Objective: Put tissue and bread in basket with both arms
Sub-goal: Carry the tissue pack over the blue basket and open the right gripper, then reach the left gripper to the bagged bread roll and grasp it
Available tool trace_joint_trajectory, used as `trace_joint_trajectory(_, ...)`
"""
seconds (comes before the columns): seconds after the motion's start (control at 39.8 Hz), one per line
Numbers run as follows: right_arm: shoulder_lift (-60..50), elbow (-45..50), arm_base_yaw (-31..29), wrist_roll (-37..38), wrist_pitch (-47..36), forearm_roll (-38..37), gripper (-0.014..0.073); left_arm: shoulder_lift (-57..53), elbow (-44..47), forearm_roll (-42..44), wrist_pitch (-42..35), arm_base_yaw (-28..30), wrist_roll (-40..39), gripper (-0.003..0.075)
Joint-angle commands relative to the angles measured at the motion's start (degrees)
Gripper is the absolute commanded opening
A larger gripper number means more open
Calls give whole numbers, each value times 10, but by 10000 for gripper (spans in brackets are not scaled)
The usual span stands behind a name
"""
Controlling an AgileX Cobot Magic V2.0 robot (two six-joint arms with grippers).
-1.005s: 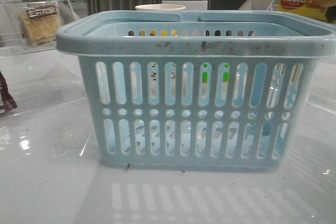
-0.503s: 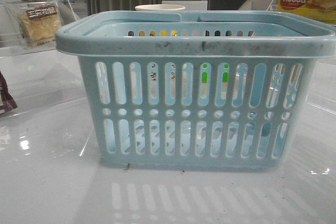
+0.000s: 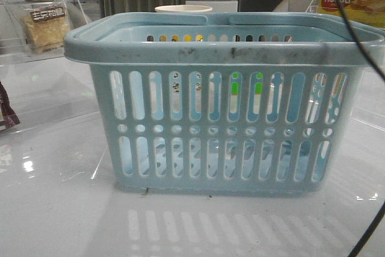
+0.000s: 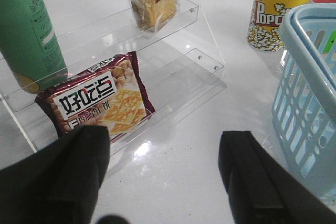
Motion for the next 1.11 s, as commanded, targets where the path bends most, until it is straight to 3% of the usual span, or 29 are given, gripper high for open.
trace_joint_trajectory(0.0, 9, -21, 30, -7, -11, 14, 183, 4, -17, -7, -42, -1, -5, 506)
trace_joint_trajectory(0.23, 63, -21, 67, -7, -3, 36, 195, 4, -17, -7, -42, -1, -5, 506)
trace_joint_trajectory(0.48, 71, -21, 70, -7, -4, 38, 456, 4, -17, -7, -42, -1, -5, 506)
trace_joint_trajectory(0.88, -15, -18, 75, -25, 14, 38, 457, 4, -17, -7, -42, -1, -5, 506)
trace_joint_trajectory(1.08, -106, 35, 96, -41, 7, 38, 457, 4, -17, -7, -42, -1, -5, 506)
